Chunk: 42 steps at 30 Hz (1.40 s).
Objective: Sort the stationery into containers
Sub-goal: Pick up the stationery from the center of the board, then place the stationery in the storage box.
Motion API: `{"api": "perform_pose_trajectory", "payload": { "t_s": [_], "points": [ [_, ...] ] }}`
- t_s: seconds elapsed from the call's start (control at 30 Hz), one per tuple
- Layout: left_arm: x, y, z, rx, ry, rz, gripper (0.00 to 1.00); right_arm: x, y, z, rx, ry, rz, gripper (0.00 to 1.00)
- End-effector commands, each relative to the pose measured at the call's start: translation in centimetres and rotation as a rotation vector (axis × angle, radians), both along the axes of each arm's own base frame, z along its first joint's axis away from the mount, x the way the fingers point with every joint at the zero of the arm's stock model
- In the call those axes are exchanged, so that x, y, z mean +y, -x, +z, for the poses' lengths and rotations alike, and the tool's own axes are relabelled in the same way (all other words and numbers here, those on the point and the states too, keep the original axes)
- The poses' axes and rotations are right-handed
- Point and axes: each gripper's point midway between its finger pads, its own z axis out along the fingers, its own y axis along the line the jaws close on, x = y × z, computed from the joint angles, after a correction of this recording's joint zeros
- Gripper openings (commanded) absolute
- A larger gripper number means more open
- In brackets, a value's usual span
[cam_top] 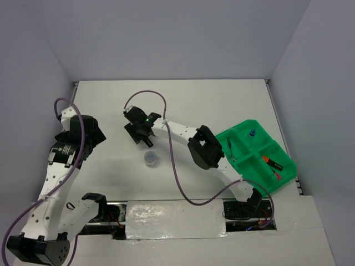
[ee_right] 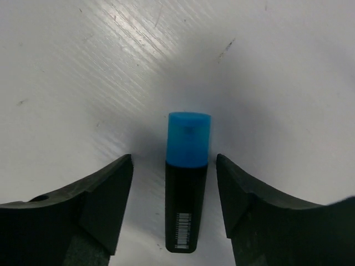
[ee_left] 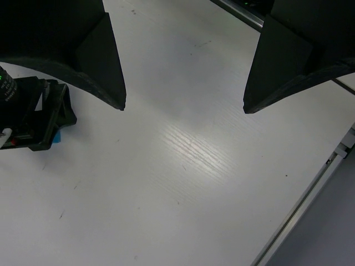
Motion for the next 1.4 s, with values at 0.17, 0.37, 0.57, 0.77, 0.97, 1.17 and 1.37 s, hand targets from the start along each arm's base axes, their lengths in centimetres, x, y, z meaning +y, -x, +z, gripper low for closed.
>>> {"api": "perform_pose_trajectory", "payload": {
  "t_s": [0.17,0.37,0.57,0.77,0.97,1.17,1.37],
  "points": [
    [-0.3,-0.6,2.2,-0.093,0.007,-0.042,0.99,-1.1,1.9,-2.5,0.179,0.055,0.099,0.35],
    [-0.7,-0.8,2.1,-0.089,0.014,-0.064,0.99,-2.6,1.1,0.3,0.104,-0.064,0.043,0.00],
    [-1.3,-1.1,2.2,-0.107,0.028,-0.107,0.99,-6.8,-3.6,20.7,-0.514,-0.570,-0.227,0.00],
    [-1.8,-1.4,1.9,-0.094,0.037,-0.139,0.99,-18.4,-2.0,29.8,-0.754,-0.619,-0.500,0.00],
    [-2.2,-1.5,2.0,-0.107,0.046,-0.166,0.99,-41.7,5.2,22.3,-0.677,-0.566,-1.352,0.00],
    [-3.0,-1.9,1.6,-0.093,0.065,-0.206,0.99,-54.8,15.0,17.7,-0.877,-0.630,-1.866,0.00],
    [-3.5,-2.0,1.7,-0.101,0.075,-0.238,0.99,-60.0,17.8,16.6,-1.012,-0.489,-2.115,0.00]
  ]
}}
